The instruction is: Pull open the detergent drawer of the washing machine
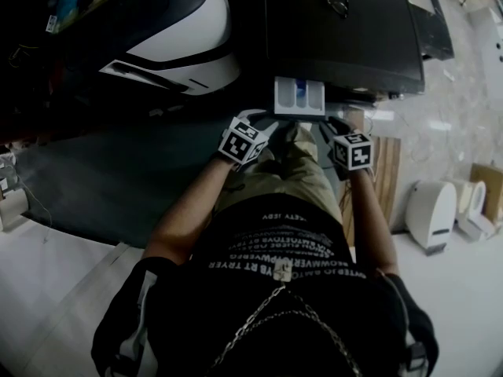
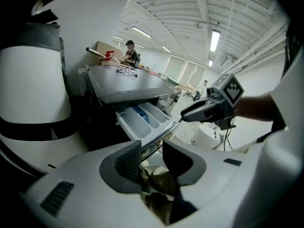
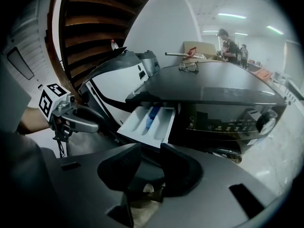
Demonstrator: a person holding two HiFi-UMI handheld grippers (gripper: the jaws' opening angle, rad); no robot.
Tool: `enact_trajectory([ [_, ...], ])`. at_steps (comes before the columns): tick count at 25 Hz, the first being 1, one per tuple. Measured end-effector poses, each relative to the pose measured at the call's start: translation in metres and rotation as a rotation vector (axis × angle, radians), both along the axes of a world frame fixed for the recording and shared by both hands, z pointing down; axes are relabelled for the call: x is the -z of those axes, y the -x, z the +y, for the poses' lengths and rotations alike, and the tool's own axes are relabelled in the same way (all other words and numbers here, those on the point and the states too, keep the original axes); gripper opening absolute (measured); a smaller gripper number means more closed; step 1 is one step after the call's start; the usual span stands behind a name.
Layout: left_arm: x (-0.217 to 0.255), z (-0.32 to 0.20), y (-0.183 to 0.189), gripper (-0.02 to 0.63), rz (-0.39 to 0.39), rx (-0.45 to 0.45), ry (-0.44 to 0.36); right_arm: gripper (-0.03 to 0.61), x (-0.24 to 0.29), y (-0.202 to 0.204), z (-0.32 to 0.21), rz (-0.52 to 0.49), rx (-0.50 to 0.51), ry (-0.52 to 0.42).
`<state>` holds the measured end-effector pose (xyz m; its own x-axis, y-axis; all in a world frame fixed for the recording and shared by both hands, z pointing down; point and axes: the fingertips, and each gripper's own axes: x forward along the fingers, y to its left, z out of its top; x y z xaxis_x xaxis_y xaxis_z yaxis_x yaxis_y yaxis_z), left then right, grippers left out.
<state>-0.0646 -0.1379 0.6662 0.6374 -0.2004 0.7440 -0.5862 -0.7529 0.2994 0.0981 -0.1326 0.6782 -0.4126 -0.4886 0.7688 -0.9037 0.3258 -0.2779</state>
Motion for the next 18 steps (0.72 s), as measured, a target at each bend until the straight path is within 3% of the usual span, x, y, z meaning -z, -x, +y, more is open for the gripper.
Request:
enact_trajectory([
  [6,-0.001,0.012,-0.001,0.123,-0.013,-0.021,0.006,0.104,-0.004,-0.001,0.012,0.008,-0.001,0.02],
  [18,-0.003,0.025,-0.002,0.123,-0.01,0.025,0.003,0.103,-0.004,-0.001,0.033,-0.018,0.022,0.037],
])
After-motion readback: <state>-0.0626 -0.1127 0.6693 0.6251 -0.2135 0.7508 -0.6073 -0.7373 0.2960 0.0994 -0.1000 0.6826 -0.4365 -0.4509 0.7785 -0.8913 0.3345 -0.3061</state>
